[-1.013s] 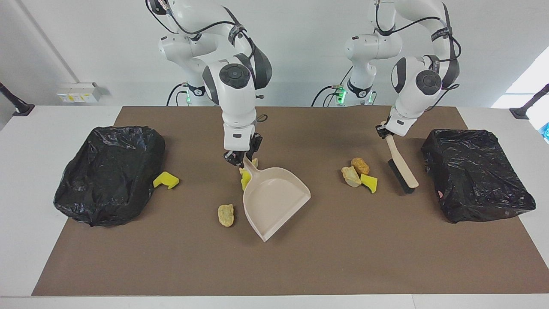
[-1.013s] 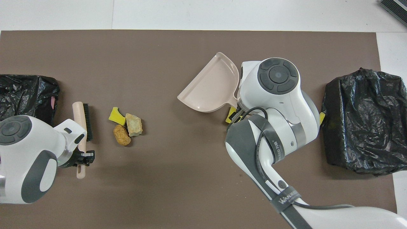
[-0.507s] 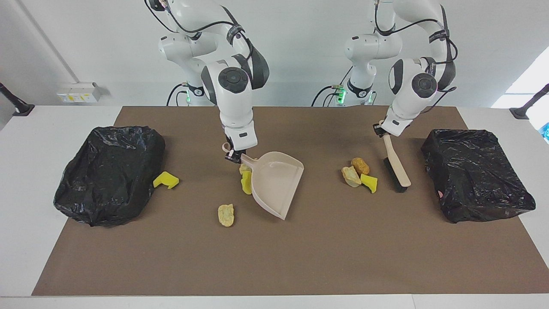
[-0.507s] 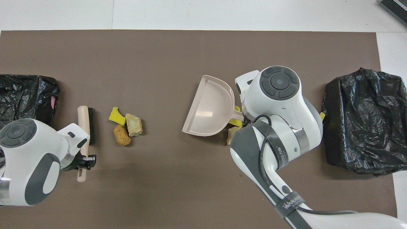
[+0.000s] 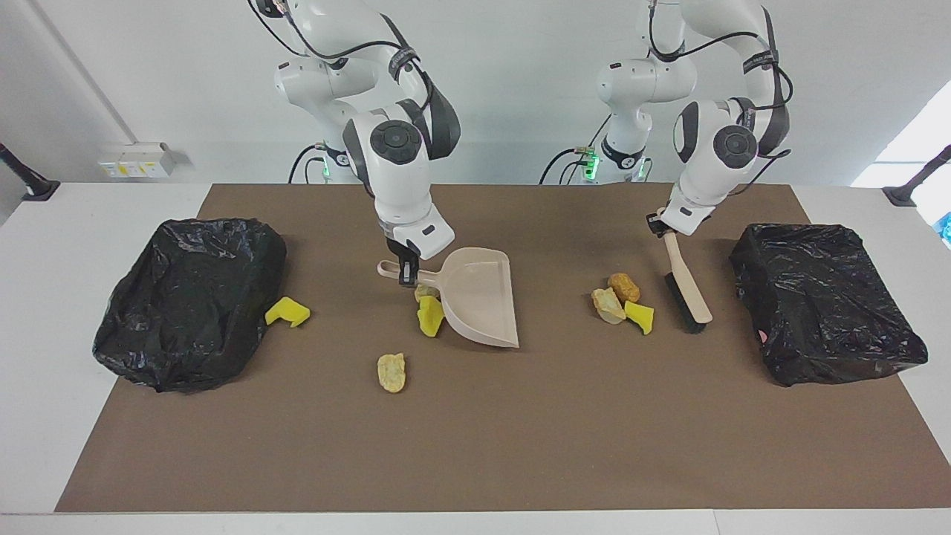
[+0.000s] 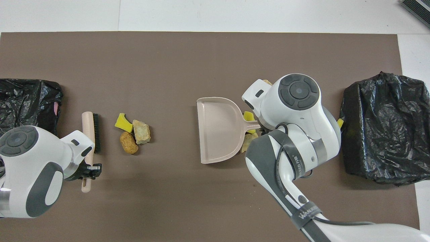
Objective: Sweep and dump trash in bin
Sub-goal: 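Swing the dustpan beside the trash pile with the right gripper, then sweep the trash pieces into the dustpan with the left gripper's brush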
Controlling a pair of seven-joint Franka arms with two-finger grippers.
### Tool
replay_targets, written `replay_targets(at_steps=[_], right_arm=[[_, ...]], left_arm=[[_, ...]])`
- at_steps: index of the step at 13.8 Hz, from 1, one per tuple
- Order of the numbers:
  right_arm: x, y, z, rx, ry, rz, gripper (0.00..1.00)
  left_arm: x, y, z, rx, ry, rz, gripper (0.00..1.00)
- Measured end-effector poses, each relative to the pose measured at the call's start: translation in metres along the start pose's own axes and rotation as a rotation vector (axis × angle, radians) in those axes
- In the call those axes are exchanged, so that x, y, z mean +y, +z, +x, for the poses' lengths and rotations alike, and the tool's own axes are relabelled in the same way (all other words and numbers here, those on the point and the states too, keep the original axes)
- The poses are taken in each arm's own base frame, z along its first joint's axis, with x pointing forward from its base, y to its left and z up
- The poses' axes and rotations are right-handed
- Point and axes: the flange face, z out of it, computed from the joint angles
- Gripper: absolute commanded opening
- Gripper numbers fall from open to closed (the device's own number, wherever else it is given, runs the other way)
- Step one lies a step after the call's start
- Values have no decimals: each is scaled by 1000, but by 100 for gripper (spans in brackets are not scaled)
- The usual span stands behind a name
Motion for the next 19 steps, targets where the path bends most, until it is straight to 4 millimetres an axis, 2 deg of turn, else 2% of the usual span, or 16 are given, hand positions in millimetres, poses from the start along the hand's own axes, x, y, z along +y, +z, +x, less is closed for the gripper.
replay_targets(at_steps=[5, 8, 12, 19], right_arm=[[-10, 23, 27, 10, -63, -17, 0], [-11, 27, 30, 8, -73, -12, 0], [-16, 38, 27, -1, -16, 8, 0], [-21, 46, 28, -10, 45, 23, 0]], left_arm=[[6, 0, -1, 1, 14, 3, 0], [30, 0, -7, -3, 47, -16, 0], [80, 6, -22, 18, 45, -23, 0], [188, 3, -68, 72, 52, -107, 0]])
